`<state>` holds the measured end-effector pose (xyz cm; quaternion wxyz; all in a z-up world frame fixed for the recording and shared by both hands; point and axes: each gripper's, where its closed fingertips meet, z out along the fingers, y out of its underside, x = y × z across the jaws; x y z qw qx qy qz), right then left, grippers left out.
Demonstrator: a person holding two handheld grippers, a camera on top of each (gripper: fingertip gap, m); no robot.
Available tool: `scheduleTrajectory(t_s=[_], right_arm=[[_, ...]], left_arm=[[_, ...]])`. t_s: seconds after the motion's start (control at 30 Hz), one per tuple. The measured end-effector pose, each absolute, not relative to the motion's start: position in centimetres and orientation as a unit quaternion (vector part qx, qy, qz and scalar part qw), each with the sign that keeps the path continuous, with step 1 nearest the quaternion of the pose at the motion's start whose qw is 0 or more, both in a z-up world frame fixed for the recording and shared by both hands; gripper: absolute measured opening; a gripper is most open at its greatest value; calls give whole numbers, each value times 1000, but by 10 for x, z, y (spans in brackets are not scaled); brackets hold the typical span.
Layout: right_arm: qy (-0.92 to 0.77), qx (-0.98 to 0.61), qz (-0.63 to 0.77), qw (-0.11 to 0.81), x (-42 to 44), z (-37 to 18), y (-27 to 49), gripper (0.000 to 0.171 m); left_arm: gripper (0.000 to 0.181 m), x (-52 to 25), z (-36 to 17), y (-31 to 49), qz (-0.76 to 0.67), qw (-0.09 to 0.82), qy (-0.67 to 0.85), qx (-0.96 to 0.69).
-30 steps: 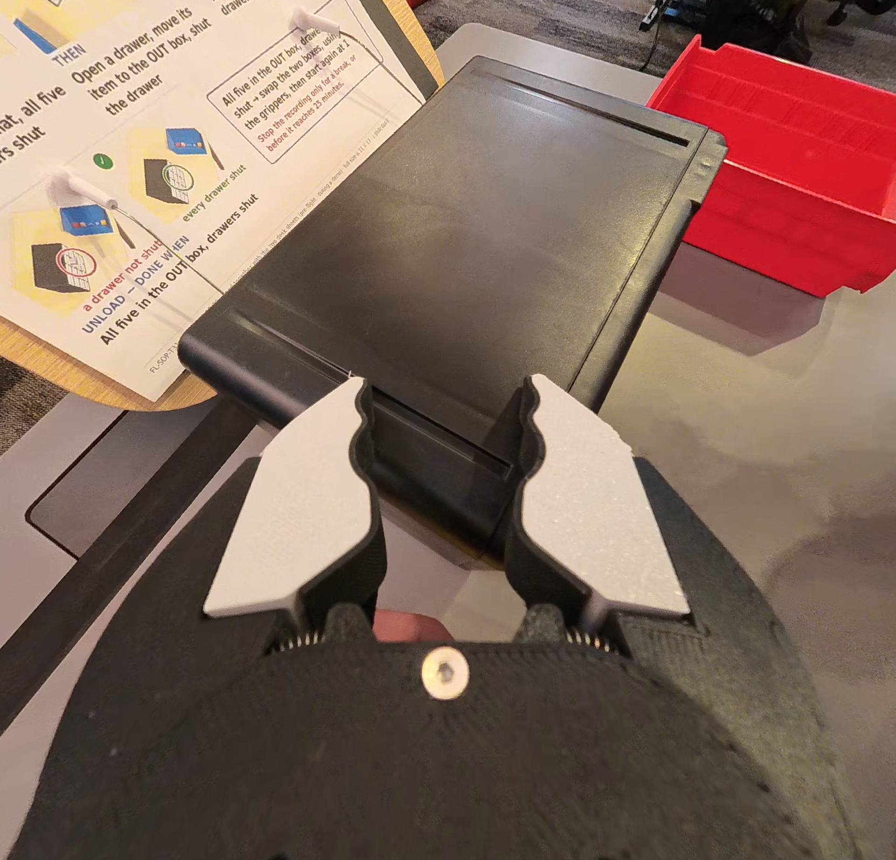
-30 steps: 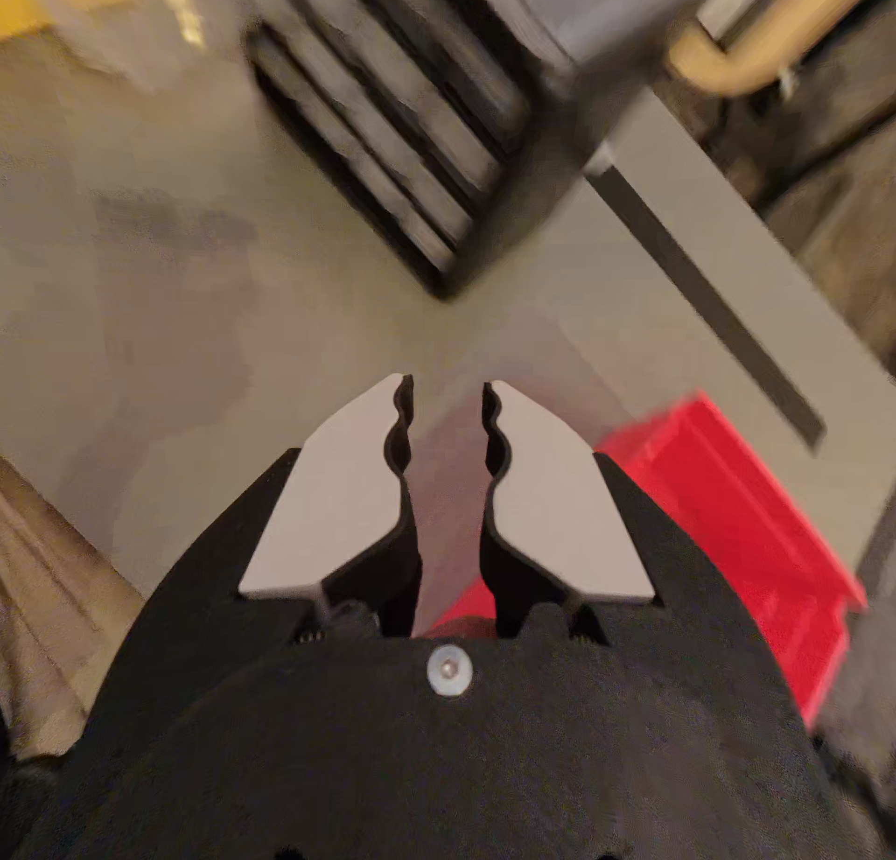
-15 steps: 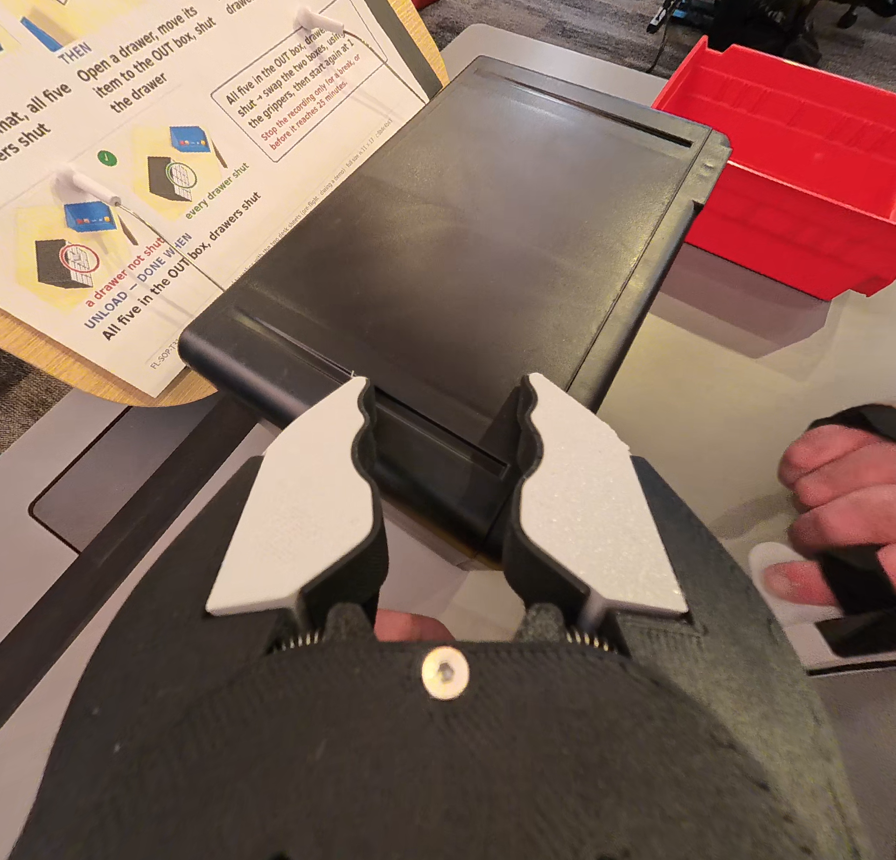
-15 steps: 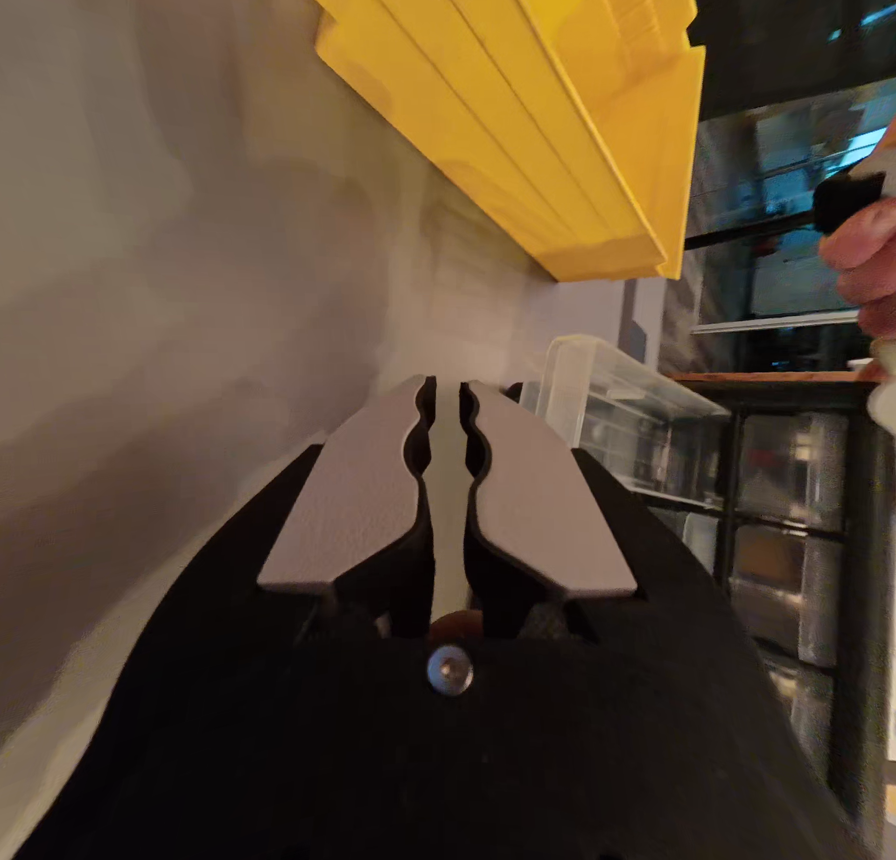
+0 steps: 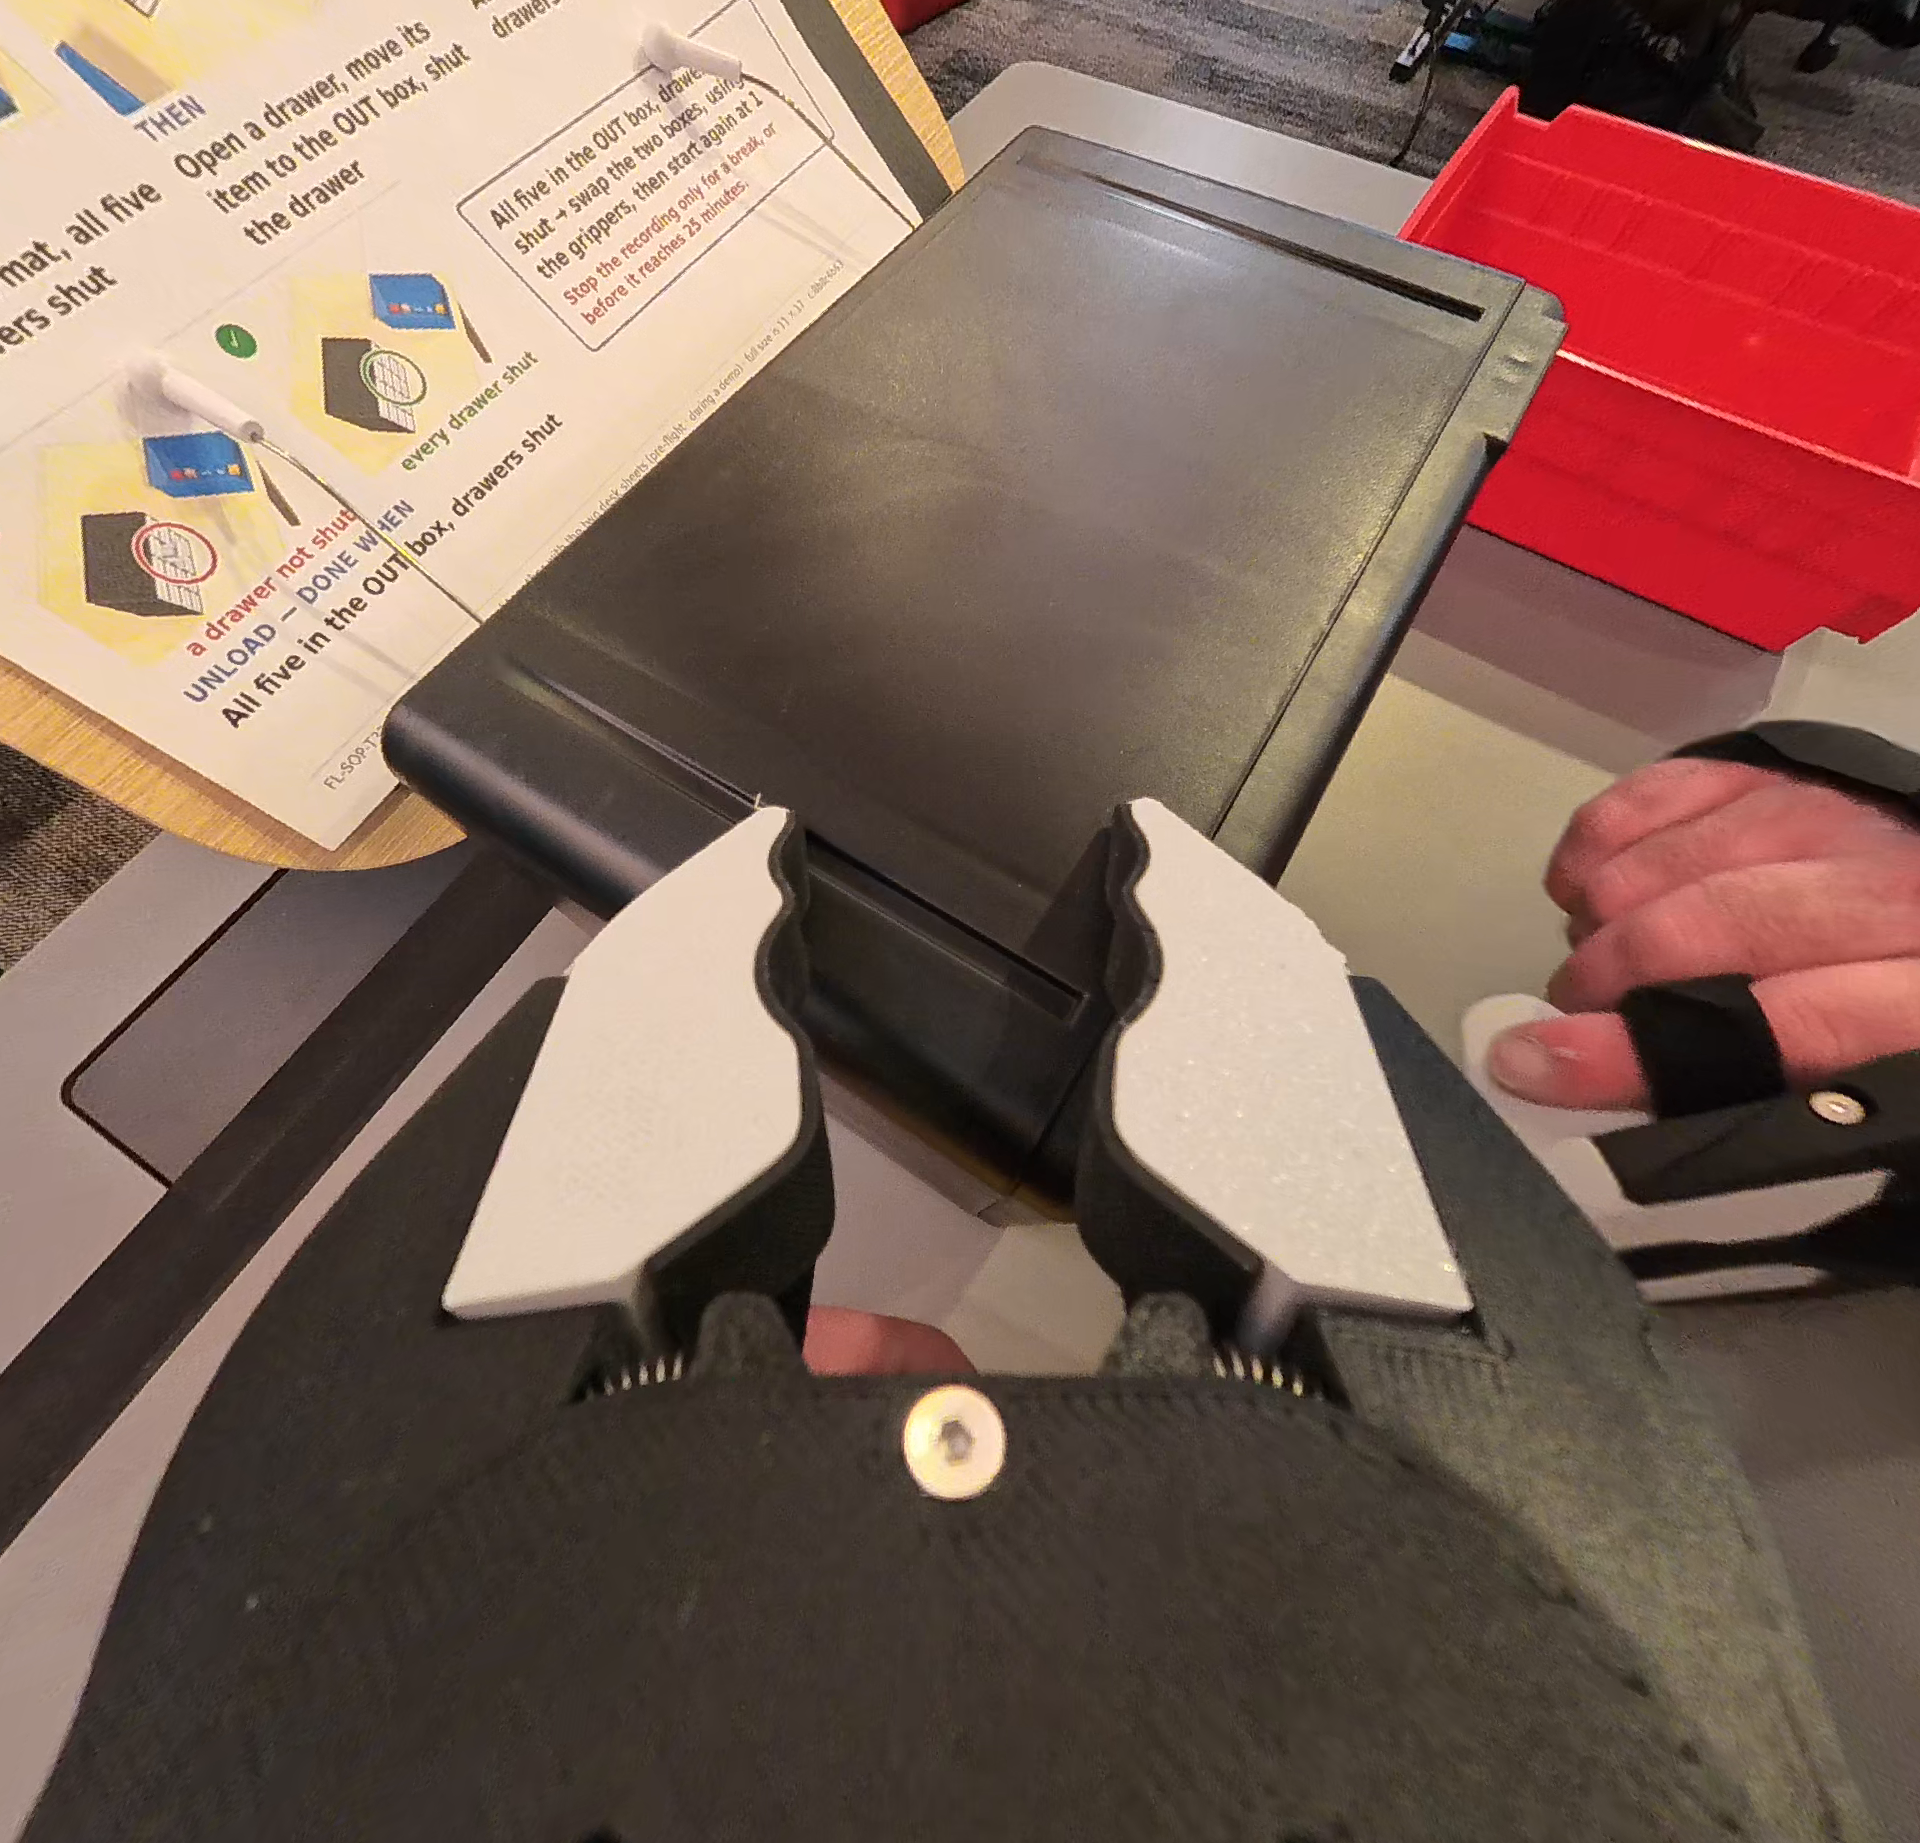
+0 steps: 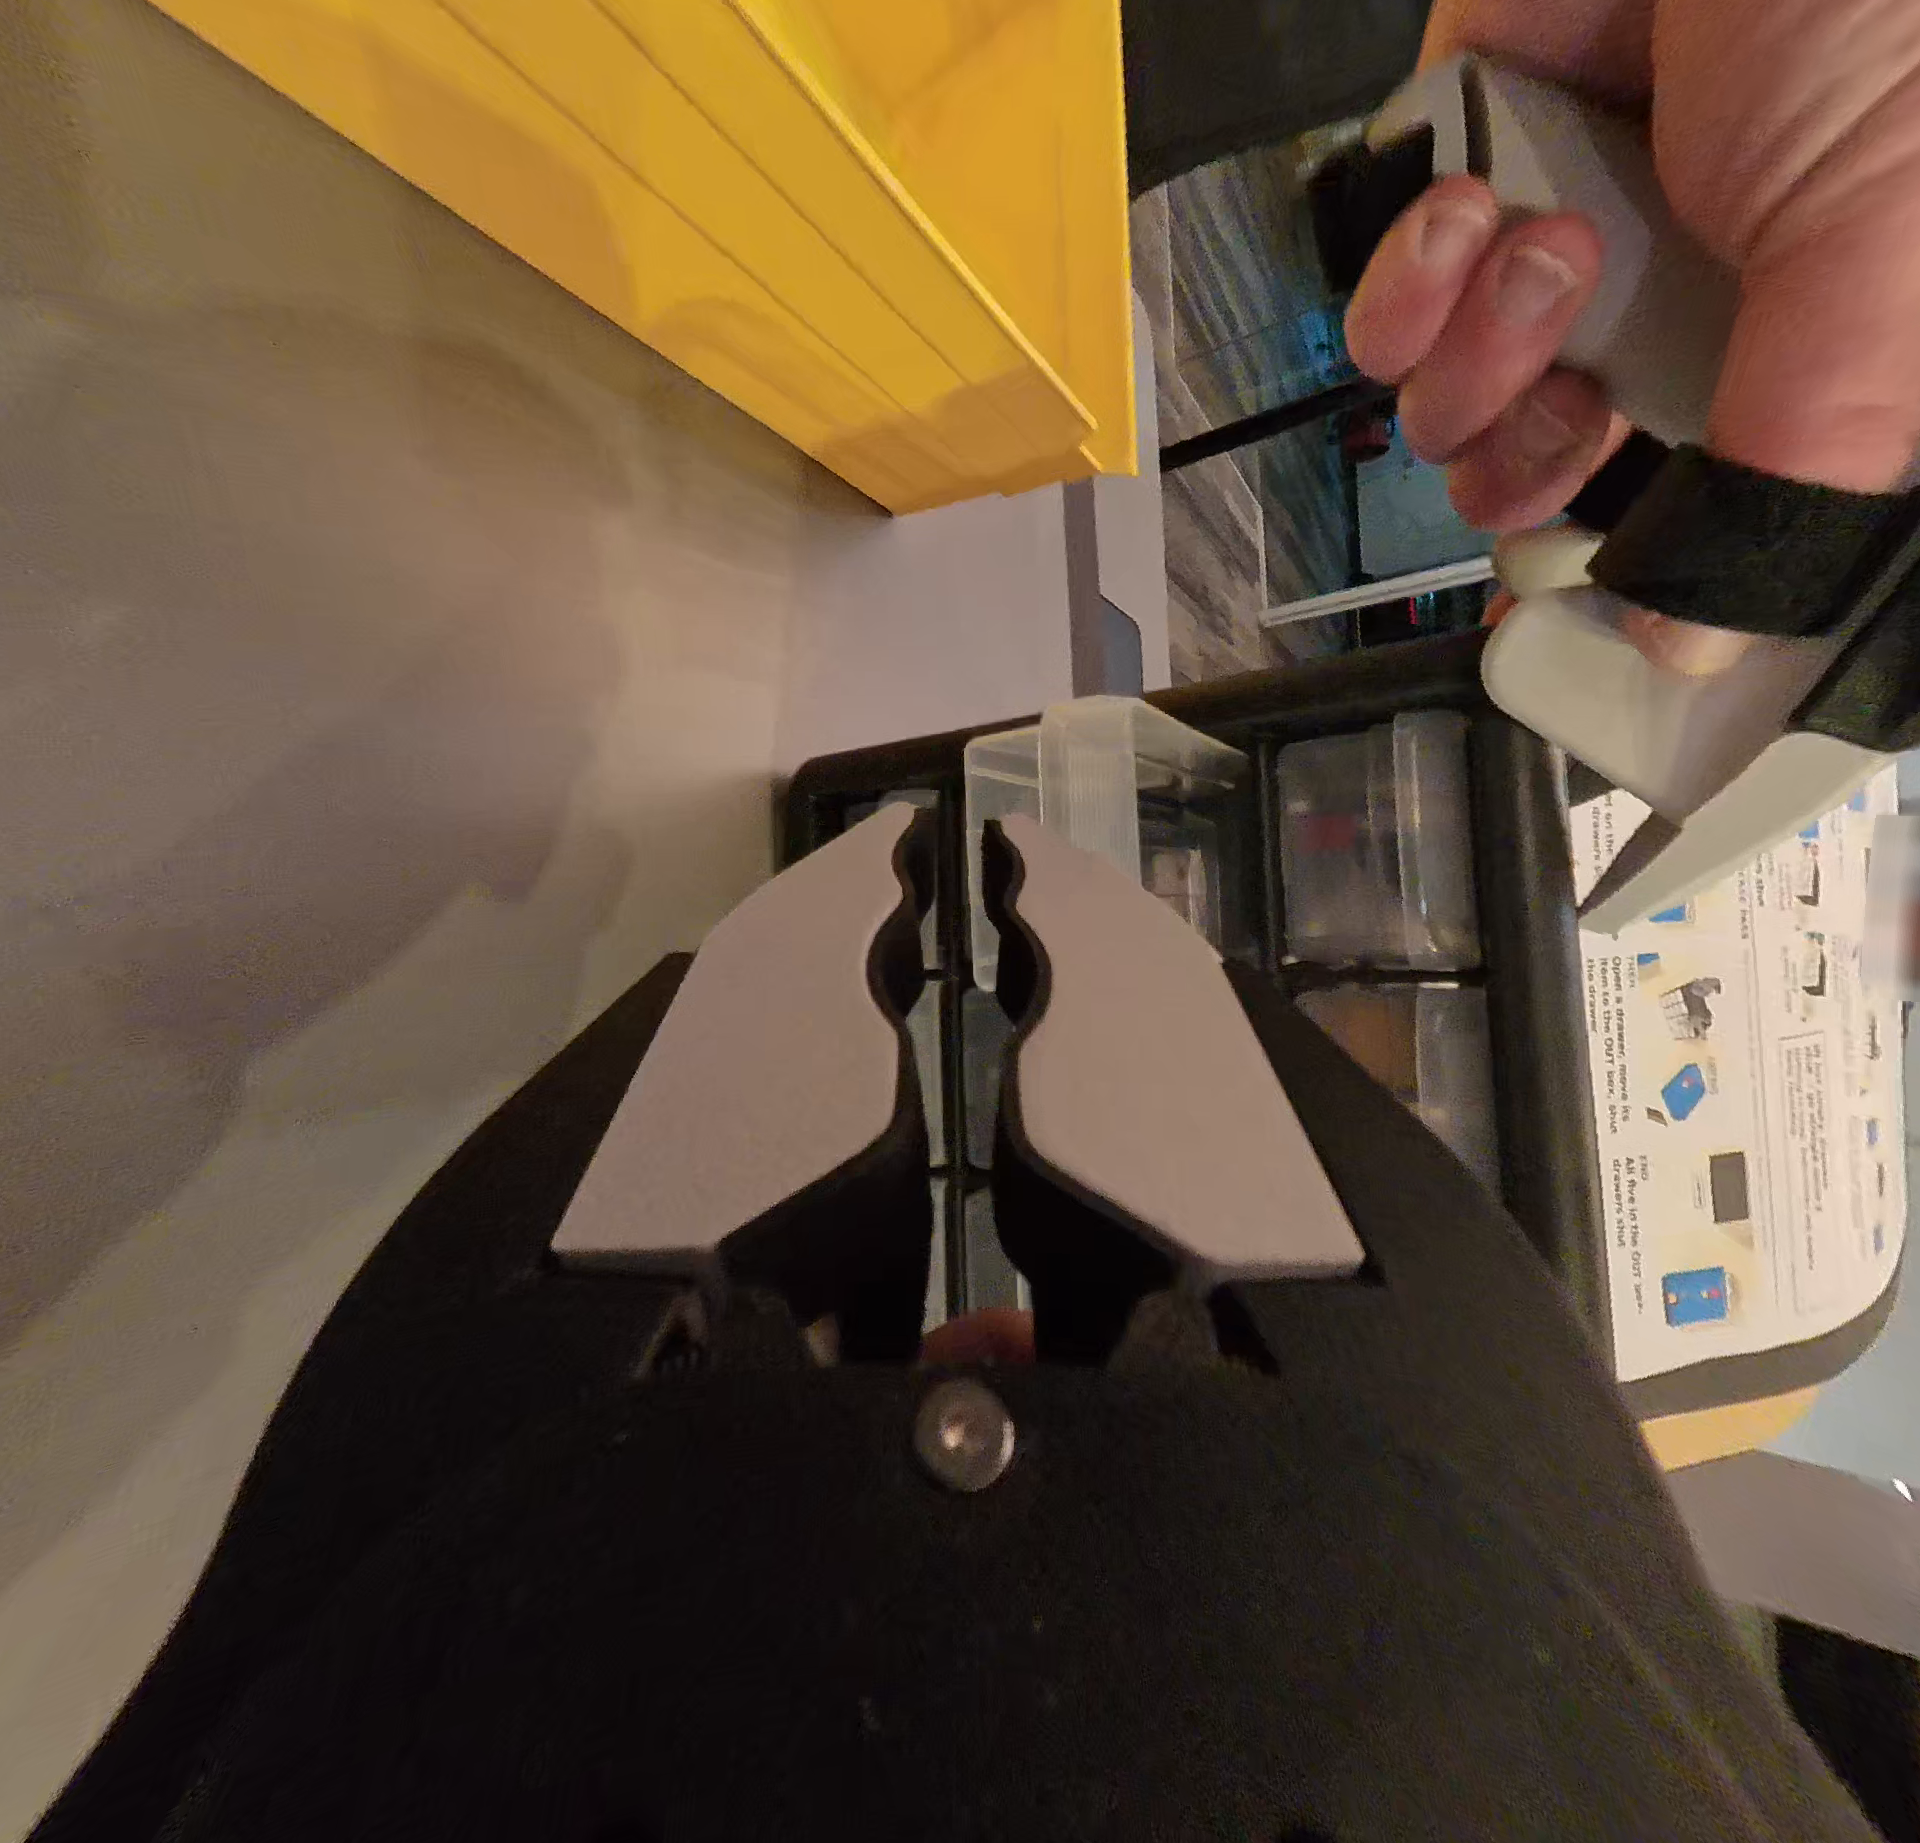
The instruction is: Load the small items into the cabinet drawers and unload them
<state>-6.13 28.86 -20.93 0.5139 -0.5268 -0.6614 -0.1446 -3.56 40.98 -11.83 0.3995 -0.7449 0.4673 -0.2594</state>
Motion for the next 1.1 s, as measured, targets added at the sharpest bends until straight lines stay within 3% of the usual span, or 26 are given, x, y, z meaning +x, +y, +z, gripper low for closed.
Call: scheduleTrajectory(t_s=[0.03,0.33,0.53,0.77,0.93,1.1], right_arm=[[-656,-533,-150,513,-60,-209,297,8],[-587,-603,-156,517,-58,-203,359,6],[-601,-584,-162,522,-60,-195,336,16],[-488,-602,-234,587,51,-143,328,42],[-416,-584,-350,603,136,-115,343,50],[-461,-540,-368,600,131,-113,345,48]], left_arm=[[56,-36,-118,410,-259,399,468,-745],[56,-36,-118,410,-258,395,466,-748],[56,-36,-118,409,-259,400,464,-746],[56,-36,-118,409,-261,406,462,-744],[56,-36,-118,409,-264,409,459,-743],[56,-36,-118,409,-263,408,458,-745]])
